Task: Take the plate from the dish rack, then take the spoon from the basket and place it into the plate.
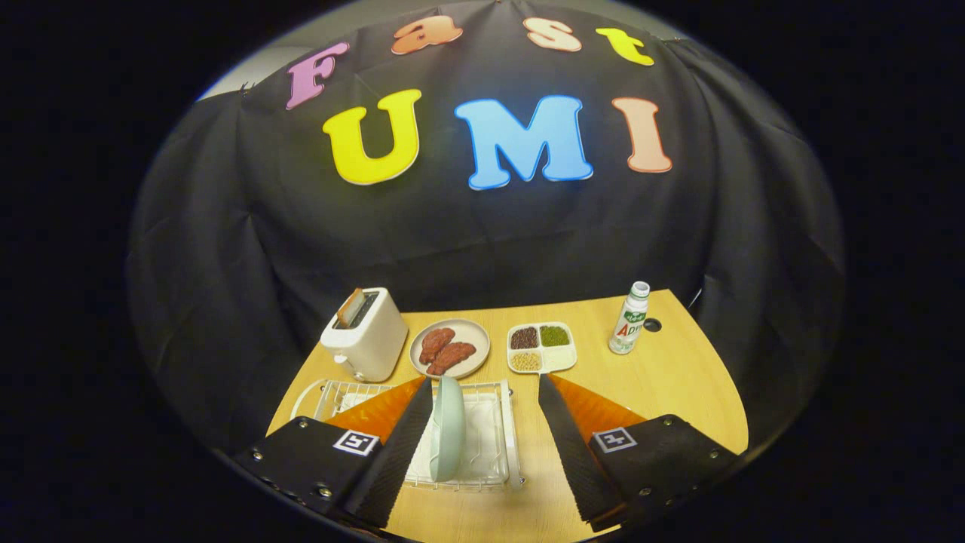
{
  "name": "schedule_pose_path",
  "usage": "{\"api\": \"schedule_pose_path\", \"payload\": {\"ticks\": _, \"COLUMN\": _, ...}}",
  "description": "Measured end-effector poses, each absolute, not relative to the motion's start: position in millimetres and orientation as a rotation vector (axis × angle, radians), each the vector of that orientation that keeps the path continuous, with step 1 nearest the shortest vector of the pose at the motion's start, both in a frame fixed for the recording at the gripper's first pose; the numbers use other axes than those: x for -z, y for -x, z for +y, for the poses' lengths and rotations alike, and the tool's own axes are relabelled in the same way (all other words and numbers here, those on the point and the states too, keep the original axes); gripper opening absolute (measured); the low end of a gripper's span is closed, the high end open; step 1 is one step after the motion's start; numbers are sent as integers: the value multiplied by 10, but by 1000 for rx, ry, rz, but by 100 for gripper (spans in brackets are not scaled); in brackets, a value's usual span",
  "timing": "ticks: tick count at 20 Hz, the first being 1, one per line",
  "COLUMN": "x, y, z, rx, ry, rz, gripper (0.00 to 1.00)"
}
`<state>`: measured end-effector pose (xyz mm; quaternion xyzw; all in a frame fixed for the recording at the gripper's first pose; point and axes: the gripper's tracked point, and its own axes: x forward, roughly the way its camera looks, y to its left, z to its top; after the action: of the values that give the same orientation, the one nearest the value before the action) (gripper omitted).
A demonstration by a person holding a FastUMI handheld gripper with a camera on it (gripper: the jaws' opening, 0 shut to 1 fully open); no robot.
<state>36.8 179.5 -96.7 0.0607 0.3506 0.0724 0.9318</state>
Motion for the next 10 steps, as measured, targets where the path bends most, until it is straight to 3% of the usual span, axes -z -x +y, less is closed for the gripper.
{"api": "schedule_pose_path", "payload": {"ticks": 3, "x": 1173, "y": -353, "z": 1940, "rx": -154, "ry": -116, "rz": 813, "gripper": 88}}
{"api": "schedule_pose_path", "payload": {"ticks": 5, "x": 1342, "y": -364, "z": 2035, "rx": -151, "ry": -143, "rz": 860, "gripper": 81}}
{"api": "schedule_pose_path", "payload": {"ticks": 10, "x": 1621, "y": -417, "z": 2234, "rx": -132, "ry": -100, "rz": 948, "gripper": 81}}
